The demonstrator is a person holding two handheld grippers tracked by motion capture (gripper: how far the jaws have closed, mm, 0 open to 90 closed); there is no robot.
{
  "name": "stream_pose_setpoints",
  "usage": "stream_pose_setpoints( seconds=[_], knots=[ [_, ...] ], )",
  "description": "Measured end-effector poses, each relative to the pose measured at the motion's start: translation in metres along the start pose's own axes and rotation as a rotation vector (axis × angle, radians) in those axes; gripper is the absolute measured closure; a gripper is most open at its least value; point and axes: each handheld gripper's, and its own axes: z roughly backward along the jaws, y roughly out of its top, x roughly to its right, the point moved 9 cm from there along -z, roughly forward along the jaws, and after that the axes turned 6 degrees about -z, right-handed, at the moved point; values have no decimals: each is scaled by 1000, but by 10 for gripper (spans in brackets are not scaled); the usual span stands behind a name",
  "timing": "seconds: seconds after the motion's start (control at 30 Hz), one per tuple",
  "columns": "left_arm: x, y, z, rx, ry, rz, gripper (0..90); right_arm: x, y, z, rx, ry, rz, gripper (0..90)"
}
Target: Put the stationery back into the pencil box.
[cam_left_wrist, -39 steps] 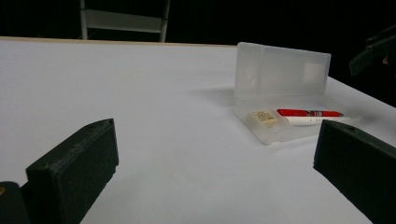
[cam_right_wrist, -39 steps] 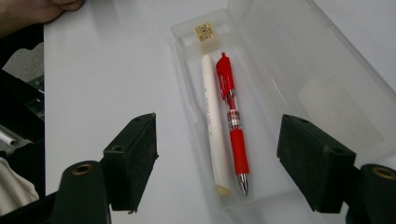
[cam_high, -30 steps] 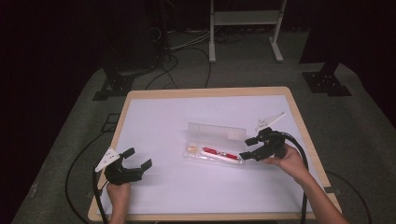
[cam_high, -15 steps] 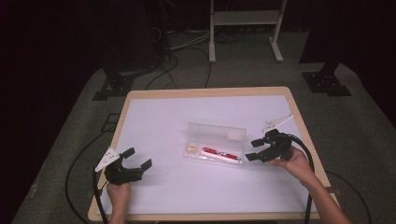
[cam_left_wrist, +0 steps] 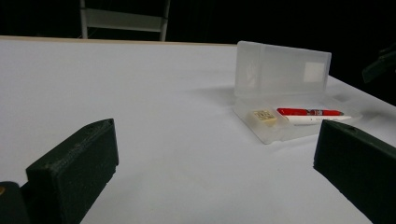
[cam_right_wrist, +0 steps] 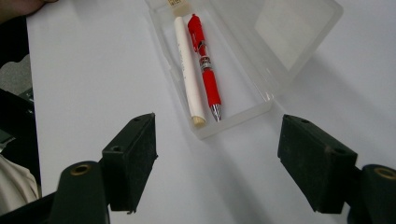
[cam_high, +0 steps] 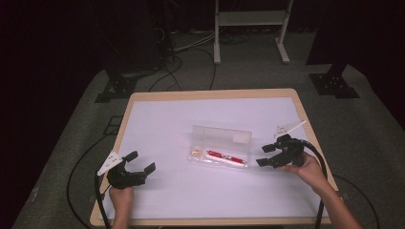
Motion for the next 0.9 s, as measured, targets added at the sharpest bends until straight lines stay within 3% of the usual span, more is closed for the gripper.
stream_pose_setpoints(
  seconds=[0.9],
  knots=[
    [0,0,0,-5,1,2,0,15,-36,19,12,-25,-68,274]
  ],
)
